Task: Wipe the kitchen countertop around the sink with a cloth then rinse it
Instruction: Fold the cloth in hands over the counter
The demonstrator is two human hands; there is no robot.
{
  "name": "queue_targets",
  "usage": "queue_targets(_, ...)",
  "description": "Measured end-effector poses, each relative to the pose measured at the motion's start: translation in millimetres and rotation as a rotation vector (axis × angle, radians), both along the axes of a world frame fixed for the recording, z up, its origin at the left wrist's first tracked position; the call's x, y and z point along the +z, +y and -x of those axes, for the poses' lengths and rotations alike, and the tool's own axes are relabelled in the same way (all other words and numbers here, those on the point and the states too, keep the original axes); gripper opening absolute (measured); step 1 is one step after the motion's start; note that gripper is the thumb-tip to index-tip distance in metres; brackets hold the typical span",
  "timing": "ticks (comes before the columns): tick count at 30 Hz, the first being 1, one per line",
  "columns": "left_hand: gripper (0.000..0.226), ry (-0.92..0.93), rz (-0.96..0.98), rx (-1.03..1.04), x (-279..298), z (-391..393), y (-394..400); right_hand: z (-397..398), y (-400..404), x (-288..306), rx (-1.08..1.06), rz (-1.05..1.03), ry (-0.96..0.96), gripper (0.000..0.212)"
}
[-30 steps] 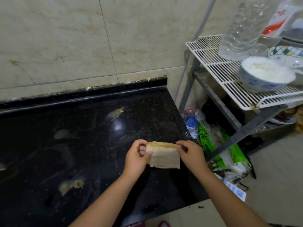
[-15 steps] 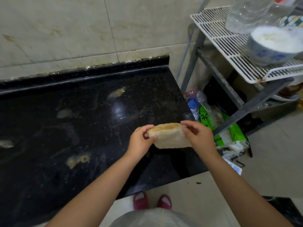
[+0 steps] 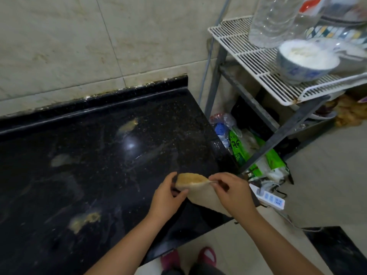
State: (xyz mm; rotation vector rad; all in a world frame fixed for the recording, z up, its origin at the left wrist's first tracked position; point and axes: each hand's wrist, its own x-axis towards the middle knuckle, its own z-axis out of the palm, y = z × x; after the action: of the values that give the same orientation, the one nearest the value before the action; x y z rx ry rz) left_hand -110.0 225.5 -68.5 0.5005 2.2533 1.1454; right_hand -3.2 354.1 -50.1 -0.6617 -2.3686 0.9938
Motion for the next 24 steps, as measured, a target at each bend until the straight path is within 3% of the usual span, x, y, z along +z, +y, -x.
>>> queue_targets(2,0.054,-0.163,-0.019,0.096,-2.1,-11.4,5.4,-2.3,3.4,-5.8,-0.005,0.063,0.01,0.013)
queue_targets(5,0.05,-0.223,-0.099,0.135,-5.9,-31.3,16.6,-11.0,18.4,-13.9,-0.057,0.188,-0.043,0.018)
queue_targets(9,0.034,-0.112,-0.238,0.256,-13.4,-49.8,39.1,-27.9,45.6,-18.8,-0.125,0.378,-0.105,0.017)
queue_targets(13,0.031,0.033,-0.253,0.294,-6.4,-68.4,56.6,-44.9,69.6,-29.4,-0.092,0.471,-0.186,0.018)
queue_targets(15,0.031,0.147,-0.233,0.281,-0.8,-75.2,60.0,-51.4,75.9,-32.1,-0.02,0.427,-0.222,0.018)
queue_targets(19,0.03,0.181,-0.242,0.337,13.1,-85.8,57.2,-58.3,80.4,-26.3,0.103,0.371,-0.12,0.021)
queue_targets(24,0.037,-0.052,-0.259,0.453,25.8,-101.6,42.8,-59.4,83.6,-14.0,0.231,0.145,0.074,0.014)
